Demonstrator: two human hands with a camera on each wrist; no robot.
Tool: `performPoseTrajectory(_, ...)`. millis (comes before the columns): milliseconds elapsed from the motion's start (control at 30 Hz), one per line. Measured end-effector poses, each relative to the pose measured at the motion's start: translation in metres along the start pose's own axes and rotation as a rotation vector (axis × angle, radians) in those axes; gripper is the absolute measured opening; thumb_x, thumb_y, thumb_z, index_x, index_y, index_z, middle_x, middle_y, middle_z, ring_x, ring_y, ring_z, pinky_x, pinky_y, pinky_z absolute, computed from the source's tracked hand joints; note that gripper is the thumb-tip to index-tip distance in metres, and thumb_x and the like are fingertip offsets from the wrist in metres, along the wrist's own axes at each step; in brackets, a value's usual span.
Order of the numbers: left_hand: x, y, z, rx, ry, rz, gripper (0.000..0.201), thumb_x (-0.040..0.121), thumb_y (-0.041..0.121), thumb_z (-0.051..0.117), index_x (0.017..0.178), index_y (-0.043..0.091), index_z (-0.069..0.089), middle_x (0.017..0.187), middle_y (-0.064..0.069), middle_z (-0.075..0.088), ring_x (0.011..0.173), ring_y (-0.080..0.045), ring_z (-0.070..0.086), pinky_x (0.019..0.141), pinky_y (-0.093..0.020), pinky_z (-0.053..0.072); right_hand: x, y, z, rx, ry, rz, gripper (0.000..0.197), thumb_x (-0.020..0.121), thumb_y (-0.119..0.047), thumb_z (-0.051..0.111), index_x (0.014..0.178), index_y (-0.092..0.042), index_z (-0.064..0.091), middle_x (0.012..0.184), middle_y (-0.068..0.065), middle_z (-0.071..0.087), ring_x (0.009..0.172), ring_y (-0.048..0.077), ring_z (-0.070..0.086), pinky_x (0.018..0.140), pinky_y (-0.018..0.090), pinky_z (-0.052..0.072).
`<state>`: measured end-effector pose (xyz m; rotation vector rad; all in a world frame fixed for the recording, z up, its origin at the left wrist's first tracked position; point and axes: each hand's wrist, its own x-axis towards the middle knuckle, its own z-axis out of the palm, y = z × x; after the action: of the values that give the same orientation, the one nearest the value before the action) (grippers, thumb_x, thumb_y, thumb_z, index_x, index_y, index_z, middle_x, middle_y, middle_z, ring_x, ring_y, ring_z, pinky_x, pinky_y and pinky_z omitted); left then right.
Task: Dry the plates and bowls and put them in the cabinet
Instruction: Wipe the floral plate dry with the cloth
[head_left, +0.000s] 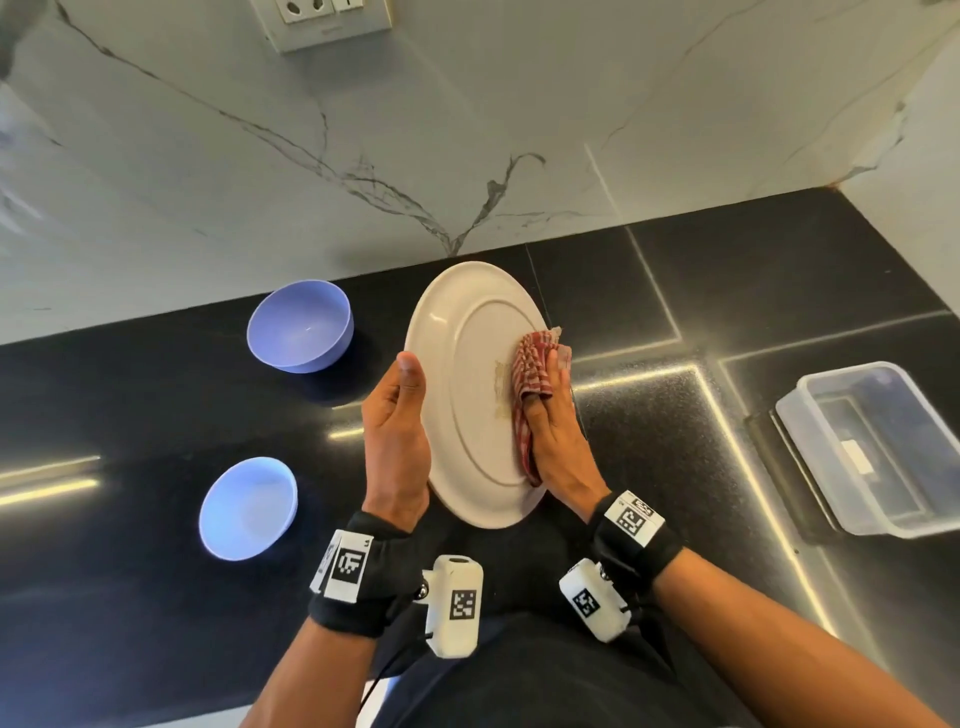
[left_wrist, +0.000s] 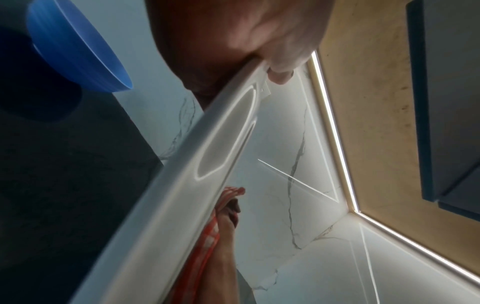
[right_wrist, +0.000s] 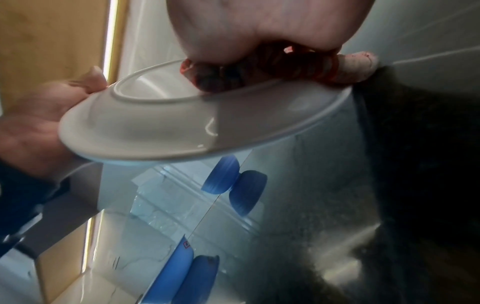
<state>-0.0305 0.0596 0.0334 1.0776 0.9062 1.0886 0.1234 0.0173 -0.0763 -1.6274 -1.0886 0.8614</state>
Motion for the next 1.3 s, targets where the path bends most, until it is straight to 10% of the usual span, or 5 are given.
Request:
performPoseTrajectory(300, -0.002, 0.003, 0.004, 0.001, 0.008, 0.032, 0.047, 0.094, 0.046, 0.046, 0.116, 0.009, 0.064, 0.096, -0.002, 0.074, 0.089, -0.020, 0.072, 0.073, -0.030, 0.059, 0.000, -0.012, 0.002, 0.205, 0.021, 0.346, 0.088, 0.082, -0.078, 0.029, 0.159, -0.041, 0.008, 0.162, 0.001, 0.032, 0.143, 0.024, 0.039, 0.121, 0.053, 0.025)
performPoseTrajectory(433, -0.004, 0.007, 0.009, -0.019, 0.054, 0.011, 0.043, 0.096, 0.046, 0.043, 0.120, 0.017, 0.064, 0.106, -0.003, 0.076, 0.099, -0.020, 0.073, 0.079, -0.029, 0.060, -0.008, -0.023, 0.013, 0.148, -0.007, 0.089, 0.070, 0.096, -0.066, 0.039, 0.152, -0.059, -0.002, 0.167, -0.007, 0.018, 0.151, 0.019, 0.026, 0.121, 0.058, 0.022)
performPoseTrajectory(667, 0.000, 0.015, 0.013, 0.025, 0.025, -0.063, 0.061, 0.103, 0.057, 0.016, 0.136, 0.022, 0.054, 0.127, -0.007, 0.069, 0.117, -0.021, 0.068, 0.099, -0.041, 0.057, -0.036, -0.072, 0.016, 0.037, -0.225, -0.278, 0.060, 0.104, -0.054, 0.030, 0.158, -0.044, 0.005, 0.167, -0.020, -0.003, 0.155, 0.006, -0.001, 0.125, 0.056, 0.004)
performPoseTrajectory(1100, -0.006, 0.018, 0.011, -0.069, 0.022, -0.070, 0.085, 0.088, 0.071, 0.014, 0.142, 0.016, 0.051, 0.130, -0.006, 0.069, 0.120, -0.024, 0.067, 0.095, -0.038, 0.058, -0.044, -0.090, 0.019, -0.185, -0.304, -0.393, 0.056, 0.107, -0.037, 0.036, 0.157, -0.038, 0.012, 0.168, -0.018, -0.002, 0.154, 0.001, -0.006, 0.123, 0.021, -0.005)
performPoseTrajectory(1300, -0.008, 0.008, 0.012, -0.081, 0.053, -0.069, 0.060, 0.092, 0.058, 0.050, 0.134, 0.015, 0.053, 0.133, -0.013, 0.065, 0.123, -0.033, 0.064, 0.100, -0.056, 0.053, -0.035, -0.057, 0.017, -0.150, -0.224, -0.344, 0.055, 0.109, -0.037, 0.030, 0.159, -0.041, 0.008, 0.169, -0.014, 0.001, 0.156, 0.008, 0.002, 0.126, 0.048, 0.012)
